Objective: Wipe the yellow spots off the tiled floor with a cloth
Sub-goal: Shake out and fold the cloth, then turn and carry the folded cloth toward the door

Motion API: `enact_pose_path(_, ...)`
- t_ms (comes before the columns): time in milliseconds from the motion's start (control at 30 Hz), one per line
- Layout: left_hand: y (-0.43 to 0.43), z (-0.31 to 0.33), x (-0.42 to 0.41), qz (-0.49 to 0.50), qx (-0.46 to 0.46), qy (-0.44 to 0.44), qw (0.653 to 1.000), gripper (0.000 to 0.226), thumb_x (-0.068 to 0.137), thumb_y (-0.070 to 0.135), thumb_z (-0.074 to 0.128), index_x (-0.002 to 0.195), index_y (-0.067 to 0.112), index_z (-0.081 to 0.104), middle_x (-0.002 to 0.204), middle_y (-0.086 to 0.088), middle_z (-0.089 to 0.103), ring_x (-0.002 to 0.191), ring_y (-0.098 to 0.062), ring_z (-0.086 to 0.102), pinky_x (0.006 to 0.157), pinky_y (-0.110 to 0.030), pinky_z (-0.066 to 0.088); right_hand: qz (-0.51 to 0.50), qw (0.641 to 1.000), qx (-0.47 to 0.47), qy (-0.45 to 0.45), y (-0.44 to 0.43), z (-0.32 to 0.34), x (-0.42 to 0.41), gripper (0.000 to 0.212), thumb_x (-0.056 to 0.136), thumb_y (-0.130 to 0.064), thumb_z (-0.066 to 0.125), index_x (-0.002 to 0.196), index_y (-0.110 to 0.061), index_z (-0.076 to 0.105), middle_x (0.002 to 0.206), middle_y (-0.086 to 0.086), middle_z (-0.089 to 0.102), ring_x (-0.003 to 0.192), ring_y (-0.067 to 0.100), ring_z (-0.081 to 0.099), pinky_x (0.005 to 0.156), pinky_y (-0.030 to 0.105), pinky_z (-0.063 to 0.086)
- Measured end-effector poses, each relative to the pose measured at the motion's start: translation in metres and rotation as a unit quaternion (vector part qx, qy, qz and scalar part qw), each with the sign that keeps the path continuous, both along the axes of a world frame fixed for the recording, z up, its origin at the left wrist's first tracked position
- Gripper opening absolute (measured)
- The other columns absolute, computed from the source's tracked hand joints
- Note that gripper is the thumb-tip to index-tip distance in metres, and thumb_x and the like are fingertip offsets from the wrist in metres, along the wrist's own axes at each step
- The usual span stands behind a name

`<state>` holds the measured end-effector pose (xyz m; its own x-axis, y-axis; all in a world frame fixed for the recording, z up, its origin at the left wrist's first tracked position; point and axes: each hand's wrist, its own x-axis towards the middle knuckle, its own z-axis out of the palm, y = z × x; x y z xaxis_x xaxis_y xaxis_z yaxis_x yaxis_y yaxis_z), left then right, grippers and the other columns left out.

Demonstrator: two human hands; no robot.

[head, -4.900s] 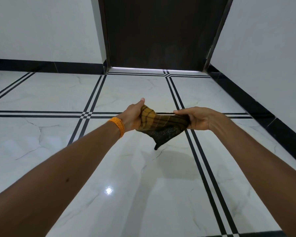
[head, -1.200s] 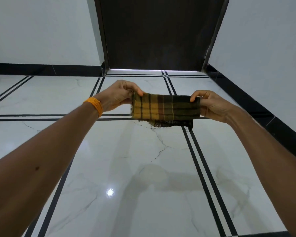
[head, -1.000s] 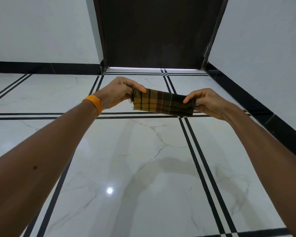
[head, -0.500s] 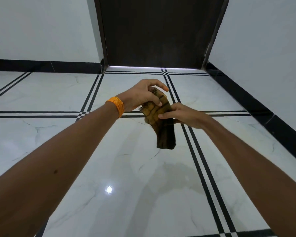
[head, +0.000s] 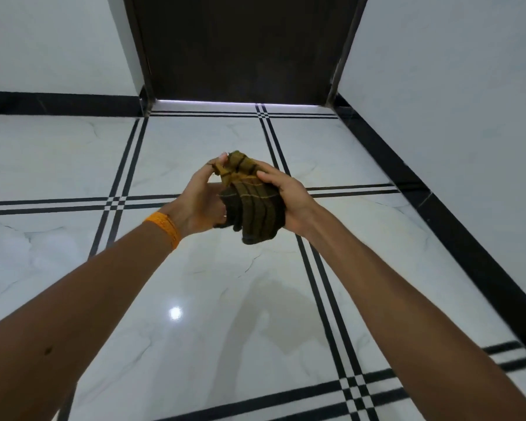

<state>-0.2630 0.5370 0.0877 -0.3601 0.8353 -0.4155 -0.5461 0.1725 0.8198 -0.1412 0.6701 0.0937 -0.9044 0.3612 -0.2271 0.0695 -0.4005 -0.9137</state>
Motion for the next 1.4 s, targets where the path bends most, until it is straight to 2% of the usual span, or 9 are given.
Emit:
enact_pose_path(200, -0.013, 0.108, 0.045, 0.025, -0.032, -0.104, 0.994, 0.089, 0.084, 0.084, 0.036, 0.116, 0.009, 0.069, 0.117, -0.02, 0.072, 0.103, -0.036, 0.072, 0.081, -0.045, 0.057, -0.058, 0.995, -0.059, -0.055, -0.026, 0.089, 0.028, 0.034, 0.105, -0.015, 0.047, 0.137, -0.023, 0.059, 0.127, 0.013, 0.07, 0.119, 0.031, 0.067, 0.099, 0.046, 0.054)
enact_pose_path(300, -0.014, 0.172, 0.058, 0.02, -0.073, -0.008, 0.997, 0.054, 0.092, 0.058, 0.059, 0.125, 0.016, 0.062, 0.12, -0.017, 0.072, 0.102, -0.032, 0.073, 0.09, -0.049, 0.056, -0.077, 0.993, -0.052, -0.068, -0.031, 0.158, 0.045, 0.044, 0.102, -0.008, 0.052, 0.139, -0.03, 0.055, 0.127, 0.014, 0.069, 0.117, 0.032, 0.067, 0.101, 0.05, 0.054)
enact_pose_path(433, -0.005, 0.294, 0.077, 0.061, -0.064, 0.149, 0.985, 0.065, 0.097, 0.022, 0.065, 0.151, 0.038, 0.031, 0.114, -0.005, 0.067, 0.103, -0.024, 0.069, 0.088, -0.042, 0.058, -0.11, 0.99, 0.0, -0.093, -0.032, 0.285, 0.066, 0.053, 0.098, -0.001, 0.054, 0.145, -0.024, 0.049, 0.13, 0.015, 0.066, 0.117, 0.032, 0.066, 0.103, 0.047, 0.053)
enact_pose_path(567, 0.002, 0.429, 0.106, 0.045, -0.029, 0.305, 0.951, 0.039, 0.102, 0.023, 0.054, 0.138, 0.039, 0.051, 0.116, -0.001, 0.066, 0.103, -0.017, 0.068, 0.086, -0.032, 0.06, -0.158, 0.978, 0.052, -0.129, -0.036, 0.422, 0.093, 0.036, 0.098, -0.005, 0.057, 0.134, -0.011, 0.057, 0.122, 0.016, 0.069, 0.109, 0.028, 0.068, 0.088, 0.034, 0.057)
enact_pose_path(800, -0.021, 0.624, 0.14, -0.034, 0.019, 0.288, 0.957, 0.026, 0.096, 0.005, 0.061, 0.116, 0.018, 0.072, 0.11, -0.003, 0.073, 0.108, -0.023, 0.068, 0.085, -0.029, 0.058, -0.24, 0.965, 0.03, -0.103, -0.064, 0.609, 0.16, 0.043, 0.097, -0.003, 0.058, 0.135, -0.023, 0.056, 0.122, 0.012, 0.07, 0.11, 0.026, 0.069, 0.084, 0.036, 0.059)
enact_pose_path(1000, -0.058, 0.721, 0.189, -0.161, 0.117, 0.253, 0.947, 0.047, 0.086, 0.012, 0.073, 0.13, 0.028, 0.066, 0.125, -0.002, 0.07, 0.12, -0.018, 0.064, 0.101, -0.033, 0.053, -0.352, 0.929, -0.101, -0.054, -0.138, 0.701, 0.225, 0.036, 0.099, -0.025, 0.06, 0.13, -0.006, 0.066, 0.129, 0.02, 0.068, 0.115, 0.033, 0.067, 0.088, 0.04, 0.056)
enact_pose_path(1100, -0.079, 0.756, 0.225, -0.268, 0.143, 0.242, 0.922, 0.05, 0.086, 0.007, 0.072, 0.131, 0.03, 0.065, 0.123, 0.0, 0.071, 0.117, -0.015, 0.065, 0.096, -0.027, 0.053, -0.368, 0.922, -0.123, -0.019, -0.179, 0.733, 0.268, 0.033, 0.1, -0.025, 0.054, 0.123, -0.009, 0.071, 0.117, 0.015, 0.073, 0.104, 0.028, 0.07, 0.09, 0.038, 0.055)
enact_pose_path(1233, -0.106, 0.792, 0.287, -0.36, 0.17, 0.247, 0.884, 0.039, 0.092, 0.022, 0.07, 0.127, 0.038, 0.065, 0.124, 0.003, 0.069, 0.115, -0.015, 0.065, 0.088, -0.032, 0.057, -0.432, 0.896, -0.098, -0.026, -0.236, 0.761, 0.343, 0.038, 0.1, -0.028, 0.057, 0.134, -0.012, 0.064, 0.13, 0.015, 0.069, 0.125, 0.034, 0.063, 0.113, 0.05, 0.043)
enact_pose_path(1400, -0.153, 0.797, 0.392, -0.391, 0.173, 0.265, 0.864, 0.028, 0.099, 0.039, 0.059, 0.124, 0.027, 0.063, 0.118, 0.0, 0.069, 0.101, -0.023, 0.071, 0.078, -0.034, 0.06, -0.565, 0.822, -0.054, -0.048, -0.339, 0.771, 0.459, 0.028, 0.105, -0.026, 0.051, 0.128, -0.02, 0.065, 0.123, 0.006, 0.073, 0.116, 0.026, 0.069, 0.095, 0.042, 0.054)
